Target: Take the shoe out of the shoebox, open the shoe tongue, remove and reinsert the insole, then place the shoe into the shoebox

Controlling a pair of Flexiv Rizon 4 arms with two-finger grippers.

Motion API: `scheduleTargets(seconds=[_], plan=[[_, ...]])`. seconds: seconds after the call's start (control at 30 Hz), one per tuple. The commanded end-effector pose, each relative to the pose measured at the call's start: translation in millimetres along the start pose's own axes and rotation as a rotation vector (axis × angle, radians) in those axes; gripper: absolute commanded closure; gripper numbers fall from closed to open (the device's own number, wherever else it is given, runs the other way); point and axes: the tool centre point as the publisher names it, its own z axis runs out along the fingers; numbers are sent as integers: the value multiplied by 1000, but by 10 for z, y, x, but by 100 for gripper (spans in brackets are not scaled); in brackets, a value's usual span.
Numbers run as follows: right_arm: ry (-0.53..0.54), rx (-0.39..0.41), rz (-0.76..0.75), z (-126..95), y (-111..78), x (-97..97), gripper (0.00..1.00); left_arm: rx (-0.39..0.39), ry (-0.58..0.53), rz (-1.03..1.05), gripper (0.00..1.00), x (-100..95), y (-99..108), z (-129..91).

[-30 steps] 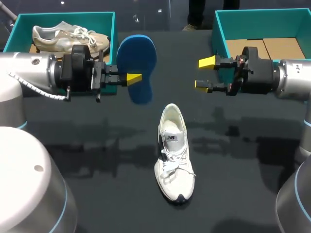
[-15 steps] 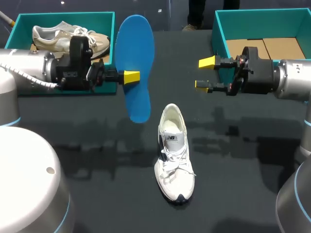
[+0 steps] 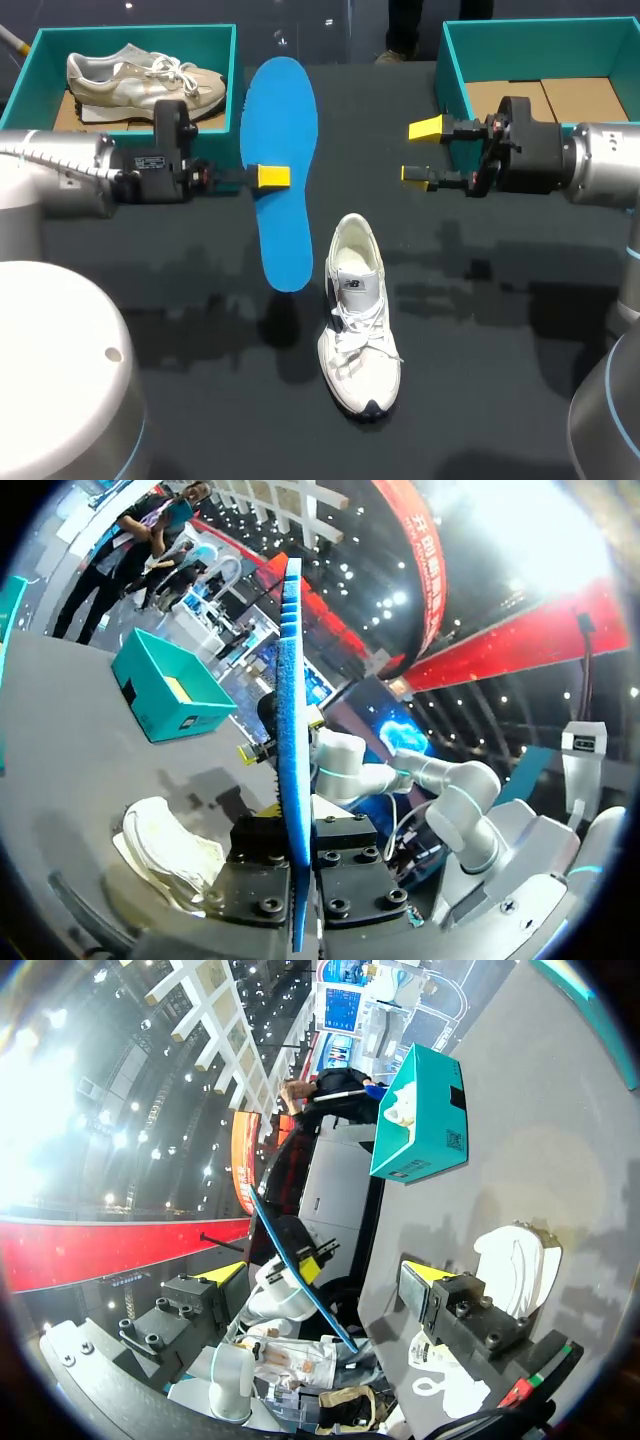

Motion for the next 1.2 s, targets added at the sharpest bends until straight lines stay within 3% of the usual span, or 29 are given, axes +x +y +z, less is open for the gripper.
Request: scheduleTargets(seconds=[0.03,0.53,1.2], plan=[[-1,0,1,10,-4,-4,0,16,-77,-350,100,-73,-12,119],[-1,0,1,10,-4,-4,0,2,-121,-630,100,-327,-53,369],[-12,10,-5,-5,1,-6,0,12,-97,-692,100,-625,-62,614]])
